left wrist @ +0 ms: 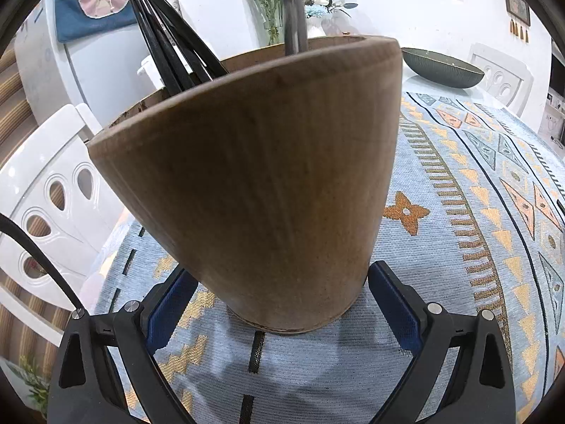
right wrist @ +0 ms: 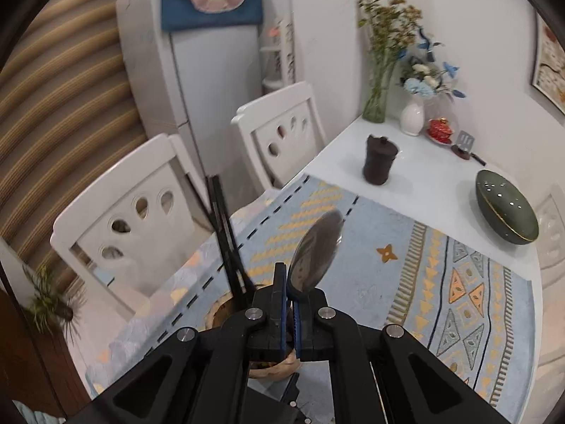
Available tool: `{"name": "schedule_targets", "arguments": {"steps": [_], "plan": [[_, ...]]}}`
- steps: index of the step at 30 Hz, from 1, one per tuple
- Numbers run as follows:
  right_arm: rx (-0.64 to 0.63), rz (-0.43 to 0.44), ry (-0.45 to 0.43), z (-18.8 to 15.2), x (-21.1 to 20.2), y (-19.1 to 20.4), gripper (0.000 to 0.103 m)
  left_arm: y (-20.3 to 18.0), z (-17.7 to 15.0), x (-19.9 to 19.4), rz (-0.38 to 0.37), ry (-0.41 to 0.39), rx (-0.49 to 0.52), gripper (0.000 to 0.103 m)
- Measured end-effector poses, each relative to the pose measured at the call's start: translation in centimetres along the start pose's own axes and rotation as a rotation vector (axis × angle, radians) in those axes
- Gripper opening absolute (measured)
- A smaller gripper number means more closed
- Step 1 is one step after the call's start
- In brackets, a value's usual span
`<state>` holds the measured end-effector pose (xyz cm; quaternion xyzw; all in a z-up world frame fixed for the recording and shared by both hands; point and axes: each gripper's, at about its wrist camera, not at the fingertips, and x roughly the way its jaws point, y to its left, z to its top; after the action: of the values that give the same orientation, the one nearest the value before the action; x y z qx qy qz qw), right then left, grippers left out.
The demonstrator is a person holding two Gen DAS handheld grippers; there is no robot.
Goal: Organize utensils
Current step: 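Lower the spoon into the cup and open the right gripper, then move the right gripper back to the white ceramic spoon on the plate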
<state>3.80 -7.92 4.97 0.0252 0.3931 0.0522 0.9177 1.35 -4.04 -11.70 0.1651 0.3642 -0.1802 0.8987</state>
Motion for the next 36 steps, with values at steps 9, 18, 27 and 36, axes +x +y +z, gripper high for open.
{"name": "schedule_targets", "arguments": {"steps": [9, 18, 27, 36], "plan": [[0.175, 0.075, -0.122, 0.6, -2.4, -3.4, 0.050, 0.3, 0.0, -0.1, 0.000, -0.001, -0.001, 0.098], [0.241, 0.013, -0.139, -1.2, -5.3, -6.3, 0.050, 0.2, 0.0, 0.1, -0.002, 0.002, -0.003, 0.098], [0.305, -0.136, -0.133, -4.9, -11.0, -11.6, 0.050, 0.0, 0.1, 0.4, -0.008, 0.009, -0.003, 0.098], [0.539, -0.341, -0.061, -12.8, -16.9, -20.9, 0.051, 0.1, 0.3, 0.9, -0.009, 0.020, 0.004, 0.098]]}}
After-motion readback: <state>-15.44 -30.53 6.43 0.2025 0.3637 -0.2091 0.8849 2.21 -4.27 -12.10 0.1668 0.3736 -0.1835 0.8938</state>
